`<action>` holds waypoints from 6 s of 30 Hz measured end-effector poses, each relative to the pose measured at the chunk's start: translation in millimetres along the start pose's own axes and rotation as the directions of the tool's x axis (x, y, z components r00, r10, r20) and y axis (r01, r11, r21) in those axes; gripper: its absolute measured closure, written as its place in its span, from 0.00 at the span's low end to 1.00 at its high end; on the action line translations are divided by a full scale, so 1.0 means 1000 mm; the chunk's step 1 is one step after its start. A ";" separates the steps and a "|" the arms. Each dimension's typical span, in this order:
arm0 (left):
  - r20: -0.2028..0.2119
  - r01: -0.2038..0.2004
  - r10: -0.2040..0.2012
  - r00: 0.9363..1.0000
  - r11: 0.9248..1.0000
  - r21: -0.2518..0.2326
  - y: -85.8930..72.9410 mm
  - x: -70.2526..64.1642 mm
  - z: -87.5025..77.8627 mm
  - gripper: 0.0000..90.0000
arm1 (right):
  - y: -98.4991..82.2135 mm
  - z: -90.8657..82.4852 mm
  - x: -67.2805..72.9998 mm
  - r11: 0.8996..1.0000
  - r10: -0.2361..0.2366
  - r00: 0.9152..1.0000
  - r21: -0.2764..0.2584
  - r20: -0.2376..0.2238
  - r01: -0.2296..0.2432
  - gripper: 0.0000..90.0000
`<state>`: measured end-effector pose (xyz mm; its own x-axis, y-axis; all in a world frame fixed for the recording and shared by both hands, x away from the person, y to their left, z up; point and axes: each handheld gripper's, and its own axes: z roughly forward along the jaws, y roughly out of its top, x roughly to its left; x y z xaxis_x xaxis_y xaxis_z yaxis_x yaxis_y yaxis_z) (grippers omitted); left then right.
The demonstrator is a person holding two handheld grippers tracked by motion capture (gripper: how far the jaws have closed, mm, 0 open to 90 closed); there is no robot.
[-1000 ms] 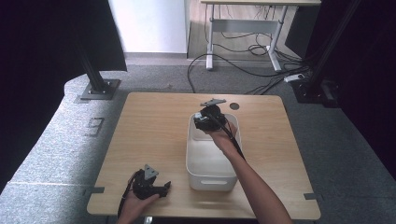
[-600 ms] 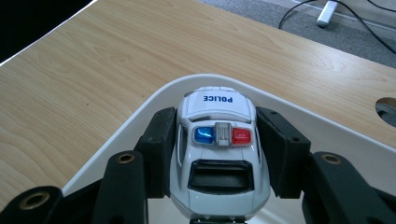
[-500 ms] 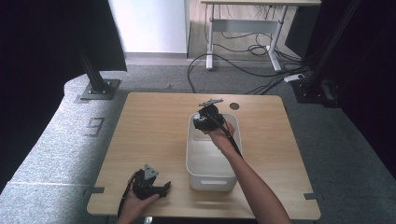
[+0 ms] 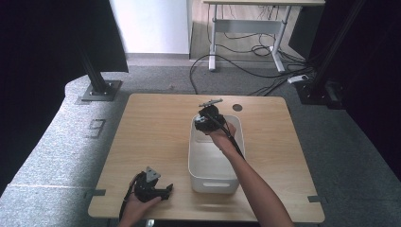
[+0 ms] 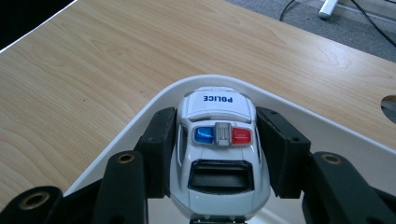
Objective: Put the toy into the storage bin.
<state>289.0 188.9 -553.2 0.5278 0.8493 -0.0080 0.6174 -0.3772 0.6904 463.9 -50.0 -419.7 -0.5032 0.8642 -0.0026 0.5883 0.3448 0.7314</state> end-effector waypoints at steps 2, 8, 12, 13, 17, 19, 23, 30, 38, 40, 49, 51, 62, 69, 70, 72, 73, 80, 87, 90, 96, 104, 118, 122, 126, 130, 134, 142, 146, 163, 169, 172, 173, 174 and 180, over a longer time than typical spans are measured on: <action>0.000 0.000 0.000 1.000 1.000 0.000 0.000 0.000 0.000 0.15 | -0.001 0.001 0.001 1.000 -0.003 1.000 0.006 -0.002 0.003 0.56; 0.001 0.000 0.000 1.000 1.000 0.000 0.000 0.000 0.000 0.15 | -0.003 0.006 0.002 1.000 0.000 1.000 0.024 -0.005 0.001 0.56; 0.000 0.000 0.000 1.000 1.000 0.000 0.000 0.000 0.000 0.15 | -0.005 0.010 0.002 0.999 -0.003 1.000 0.038 -0.009 0.003 0.56; 0.000 0.000 0.000 1.000 1.000 0.000 0.000 0.000 0.000 0.15 | -0.005 0.011 0.003 0.999 -0.006 1.000 0.040 -0.009 0.006 0.56; 0.000 0.002 -0.002 1.000 1.000 0.000 0.000 0.000 0.000 0.15 | -0.006 0.013 0.003 0.999 -0.011 1.000 0.052 -0.005 0.011 0.56; 0.000 0.001 -0.001 1.000 1.000 0.000 0.000 0.000 0.000 0.15 | -0.007 0.014 0.003 0.998 -0.011 1.000 0.064 0.000 0.011 0.56; 0.000 0.001 -0.001 1.000 1.000 0.000 0.000 0.000 0.000 0.15 | -0.010 0.019 0.000 0.996 0.007 1.000 0.086 -0.004 -0.006 0.56; 0.001 0.002 -0.002 1.000 1.000 -0.001 0.000 0.000 0.000 0.15 | -0.013 0.024 -0.001 0.993 0.019 1.000 0.118 -0.024 -0.017 0.56; 0.003 -0.001 0.001 1.000 1.000 -0.001 0.000 0.000 0.000 0.15 | -0.017 0.031 -0.002 0.988 0.018 0.999 0.156 -0.026 -0.014 0.56; 0.003 -0.001 0.001 1.000 1.000 0.000 0.000 0.000 0.000 0.15 | -0.018 0.033 -0.002 0.986 0.025 0.999 0.163 -0.027 -0.020 0.56; 0.007 -0.006 0.006 1.000 1.000 -0.002 0.000 0.001 0.001 0.15 | -0.024 0.042 0.001 0.978 0.020 0.999 0.209 -0.030 -0.014 0.56; 0.007 -0.007 0.007 1.000 1.000 -0.002 0.000 0.001 0.001 0.15 | -0.025 0.044 0.000 0.976 0.016 1.000 0.220 -0.024 -0.010 0.56; 0.007 -0.006 0.006 1.000 1.000 -0.003 0.000 0.001 0.001 0.15 | -0.031 0.054 -0.001 0.962 0.018 1.000 0.272 -0.018 -0.012 0.56; 0.007 -0.006 0.006 1.000 1.000 -0.004 0.000 0.001 0.001 0.15 | -0.035 0.059 0.001 0.956 0.020 0.999 0.294 -0.033 -0.009 0.56; 0.007 -0.006 0.006 1.000 1.000 -0.004 0.000 0.001 0.001 0.15 | -0.035 0.059 0.001 0.954 0.016 0.999 0.300 -0.032 -0.006 0.56; 0.007 -0.006 0.007 1.000 1.000 -0.003 0.000 0.001 0.001 0.15 | -0.037 0.061 0.002 0.952 0.006 1.000 0.306 -0.026 0.002 0.56; 0.008 -0.007 0.007 1.000 1.000 -0.003 0.000 0.001 0.001 0.15 | -0.037 0.061 0.002 0.951 0.003 1.000 0.311 -0.025 0.005 0.56; 0.009 -0.008 0.008 1.000 1.000 -0.003 0.000 0.001 0.001 0.15 | -0.040 0.065 0.003 0.944 0.001 0.999 0.331 -0.035 0.011 0.56; 0.008 -0.007 0.007 1.000 1.000 -0.003 0.000 0.001 0.001 0.15 | -0.042 0.067 0.003 0.936 -0.013 1.000 0.353 -0.024 0.020 0.55; 0.008 -0.007 0.007 1.000 1.000 -0.003 0.000 0.001 0.001 0.15 | -0.043 0.068 0.004 0.934 -0.015 1.000 0.358 -0.027 0.024 0.55; 0.008 -0.007 0.007 1.000 1.000 -0.003 0.000 0.001 0.001 0.15 | -0.044 0.070 0.003 0.929 -0.024 0.999 0.368 -0.029 0.033 0.55; 0.008 -0.009 0.009 1.000 1.000 -0.002 0.000 0.001 0.001 0.15 | -0.047 0.072 0.005 0.924 -0.018 0.999 0.381 -0.040 0.032 0.55; 0.007 -0.008 0.008 1.000 1.000 -0.003 0.000 0.000 0.000 0.15 | -0.046 0.072 0.005 0.925 -0.004 1.000 0.380 -0.030 0.015 0.53; 0.007 -0.007 0.007 1.000 1.000 -0.003 0.000 0.000 0.000 0.15 | -0.044 0.071 0.003 0.926 0.003 1.000 0.376 -0.030 0.008 0.47; 0.007 -0.007 0.007 1.000 1.000 -0.002 0.000 0.000 0.000 0.15 | -0.043 0.070 0.004 0.925 0.000 1.000 0.380 -0.024 0.010 0.42; 0.007 -0.006 0.006 1.000 1.000 -0.002 0.001 0.000 0.001 0.15 | -0.040 0.066 0.003 0.929 0.014 0.999 0.371 -0.029 -0.002 0.39; 0.007 -0.004 0.004 1.000 1.000 -0.004 0.001 0.000 0.001 0.15 | -0.037 0.061 0.003 0.931 0.020 0.999 0.364 -0.030 -0.008 0.37; 0.004 -0.003 0.003 1.000 1.000 0.000 0.001 0.000 0.001 0.15 | -0.034 0.054 0.001 0.934 0.031 0.999 0.356 -0.034 -0.017 0.36; 0.003 -0.004 0.004 1.000 1.000 0.002 0.002 0.000 0.002 0.15 | -0.033 0.048 -0.002 0.939 0.040 0.998 0.343 -0.043 -0.023 0.36; 0.003 -0.003 0.003 1.000 1.000 0.000 0.002 0.000 0.002 0.15 | -0.029 0.009 0.004 0.972 0.036 0.993 0.237 -0.109 -0.009 0.36; 0.003 -0.003 0.003 1.000 1.000 0.000 0.002 0.000 0.002 0.15 | -0.029 -0.005 0.004 0.980 0.024 0.992 0.200 -0.121 0.000 0.36; 0.004 -0.003 0.003 1.000 1.000 0.000 0.002 0.000 0.002 0.15 | -0.029 -0.012 0.004 0.984 0.018 0.992 0.181 -0.128 0.005 0.36; 0.004 -0.004 0.004 1.000 1.000 0.000 0.002 0.000 0.002 0.15 | -0.030 -0.014 0.003 0.984 0.022 0.991 0.176 -0.133 0.002 0.36; 0.004 -0.003 0.003 1.000 1.000 0.000 0.002 0.000 0.002 0.15 | -0.030 -0.016 0.003 0.986 0.022 0.990 0.169 -0.140 0.003 0.36; 0.004 -0.004 0.004 1.000 1.000 0.003 0.002 0.000 0.002 0.15 | -0.031 -0.034 0.000 0.991 -0.005 0.991 0.134 -0.134 0.023 0.36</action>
<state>291.0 187.4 -553.0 0.5328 0.8462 -0.0081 0.6166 -0.3817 0.6885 424.6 -72.9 -419.1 -0.5860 0.8059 0.0850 0.6564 0.4106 0.6328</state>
